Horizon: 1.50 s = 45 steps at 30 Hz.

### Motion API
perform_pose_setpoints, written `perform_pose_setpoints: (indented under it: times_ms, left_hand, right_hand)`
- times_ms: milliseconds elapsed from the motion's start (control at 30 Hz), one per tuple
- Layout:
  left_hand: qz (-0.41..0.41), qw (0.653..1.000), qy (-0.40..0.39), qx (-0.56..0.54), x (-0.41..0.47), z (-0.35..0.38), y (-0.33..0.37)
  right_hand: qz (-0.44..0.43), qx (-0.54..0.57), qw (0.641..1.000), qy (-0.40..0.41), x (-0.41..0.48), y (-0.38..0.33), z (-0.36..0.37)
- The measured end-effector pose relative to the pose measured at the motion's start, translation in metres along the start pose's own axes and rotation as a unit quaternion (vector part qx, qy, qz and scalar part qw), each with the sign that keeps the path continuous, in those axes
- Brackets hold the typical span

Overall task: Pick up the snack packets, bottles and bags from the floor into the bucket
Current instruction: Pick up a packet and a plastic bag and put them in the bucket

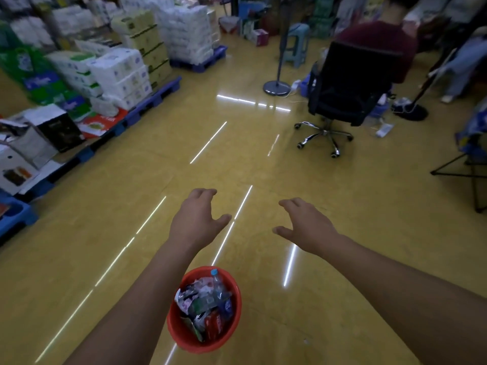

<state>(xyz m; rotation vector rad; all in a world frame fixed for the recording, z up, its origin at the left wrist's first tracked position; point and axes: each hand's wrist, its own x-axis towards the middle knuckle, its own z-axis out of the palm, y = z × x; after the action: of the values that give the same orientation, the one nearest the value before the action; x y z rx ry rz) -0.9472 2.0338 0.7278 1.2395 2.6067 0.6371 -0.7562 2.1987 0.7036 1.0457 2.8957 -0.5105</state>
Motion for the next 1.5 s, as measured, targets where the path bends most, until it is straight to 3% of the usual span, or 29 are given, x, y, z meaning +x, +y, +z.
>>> perform_pose_setpoints:
  times_ms: [767, 1500]
  left_hand:
    - [0.217, 0.975, -0.040, -0.003, -0.071, 0.080, 0.317]
    - [0.377, 0.921, -0.101, 0.002, -0.189, 0.173, 0.534]
  right_hand:
    - [0.186, 0.001, 0.977, 0.105, -0.248, 0.257, -0.099]
    - [0.322, 0.013, 0.932, 0.167, -0.469, 0.403, -0.124]
